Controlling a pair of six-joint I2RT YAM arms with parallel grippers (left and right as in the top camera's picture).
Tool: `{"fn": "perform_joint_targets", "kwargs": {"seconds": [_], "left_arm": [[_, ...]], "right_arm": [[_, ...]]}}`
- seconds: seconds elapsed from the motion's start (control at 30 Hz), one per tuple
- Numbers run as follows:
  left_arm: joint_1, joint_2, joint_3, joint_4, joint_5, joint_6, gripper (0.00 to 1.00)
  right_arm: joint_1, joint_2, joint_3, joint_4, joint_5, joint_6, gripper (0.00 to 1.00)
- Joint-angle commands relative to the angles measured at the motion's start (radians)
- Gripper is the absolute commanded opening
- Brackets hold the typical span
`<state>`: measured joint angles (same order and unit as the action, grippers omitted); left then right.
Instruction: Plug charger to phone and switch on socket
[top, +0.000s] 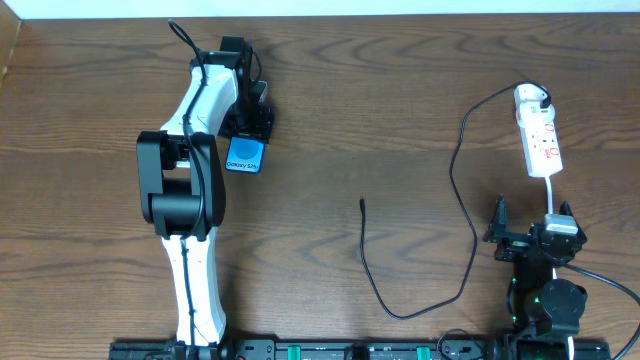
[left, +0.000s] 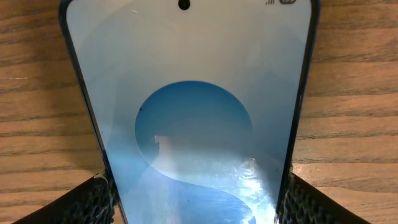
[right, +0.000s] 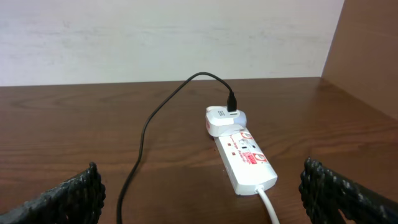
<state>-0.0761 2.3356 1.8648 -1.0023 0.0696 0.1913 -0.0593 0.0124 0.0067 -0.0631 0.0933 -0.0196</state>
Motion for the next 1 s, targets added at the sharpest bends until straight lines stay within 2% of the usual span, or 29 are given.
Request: {"fn": "perform_joint_targets", "kwargs": {"seconds": [0.0,0.73,0.97], "left_arm": [[-0.001,0.001,0.018,-0.018,0.009,0.006,0.07],[-0.001,-0.13,0.053,-0.017,0.01,0.006,0.08],[-0.001,-0.18,0.053,-0.019,0.038,-0.113,0.07]], "right_arm": [[0.009,-0.007,-0.001,-0.004,0.002,-0.015,0.99],[0.009,-0.007,-0.001,-0.004,0.002,-0.015,0.99],[0.009,-0.007,-0.001,-0.004,0.002,-0.015,0.99]]}}
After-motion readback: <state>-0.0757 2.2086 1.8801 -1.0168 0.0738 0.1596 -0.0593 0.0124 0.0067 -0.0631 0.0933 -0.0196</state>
